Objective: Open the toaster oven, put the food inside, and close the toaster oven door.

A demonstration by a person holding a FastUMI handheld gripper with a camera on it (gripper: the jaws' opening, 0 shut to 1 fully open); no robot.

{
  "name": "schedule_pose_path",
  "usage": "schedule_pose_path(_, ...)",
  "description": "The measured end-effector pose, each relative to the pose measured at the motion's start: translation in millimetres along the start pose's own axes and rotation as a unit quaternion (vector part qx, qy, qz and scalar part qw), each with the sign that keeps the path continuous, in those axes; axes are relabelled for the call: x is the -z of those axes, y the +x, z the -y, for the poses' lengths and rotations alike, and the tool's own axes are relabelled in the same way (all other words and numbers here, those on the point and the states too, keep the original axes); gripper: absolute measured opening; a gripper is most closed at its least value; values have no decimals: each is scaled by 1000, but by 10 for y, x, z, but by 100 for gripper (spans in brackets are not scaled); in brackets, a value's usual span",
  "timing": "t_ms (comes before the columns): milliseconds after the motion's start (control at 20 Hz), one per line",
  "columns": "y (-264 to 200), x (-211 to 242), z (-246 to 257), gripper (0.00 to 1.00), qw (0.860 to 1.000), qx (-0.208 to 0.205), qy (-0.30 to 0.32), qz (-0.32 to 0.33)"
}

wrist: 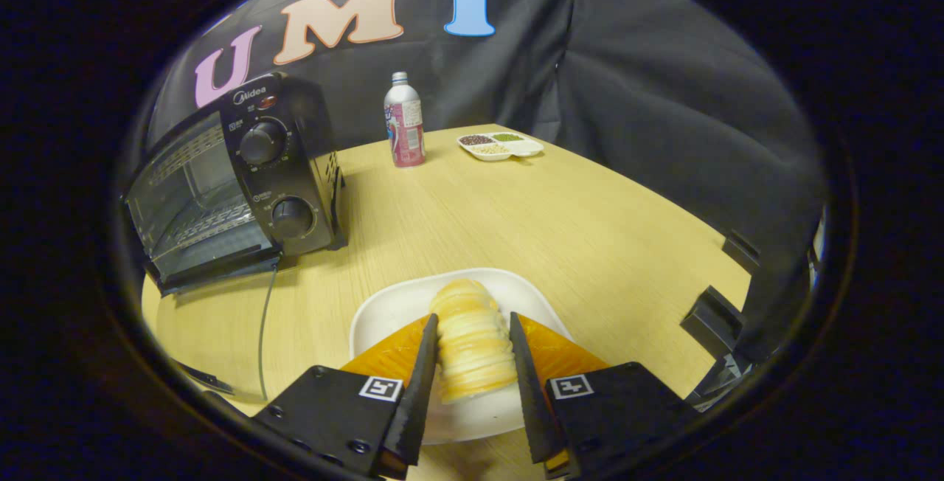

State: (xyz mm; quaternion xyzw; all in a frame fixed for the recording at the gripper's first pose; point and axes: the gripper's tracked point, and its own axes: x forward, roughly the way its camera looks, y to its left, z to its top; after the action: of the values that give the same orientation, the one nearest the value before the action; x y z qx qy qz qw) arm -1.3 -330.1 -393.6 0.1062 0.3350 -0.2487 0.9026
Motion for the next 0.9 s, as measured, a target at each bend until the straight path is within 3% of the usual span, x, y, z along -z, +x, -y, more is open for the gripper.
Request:
schedule_pose_path(50, 3, -20, 9, 47, 1000, 3, 1, 0)
schedule_pose_path(600, -762, -660, -117, 47, 995, 46, 35, 80)
schedule_pose_path(900, -1074, -656, -573, 47, 989, 17, 101, 106)
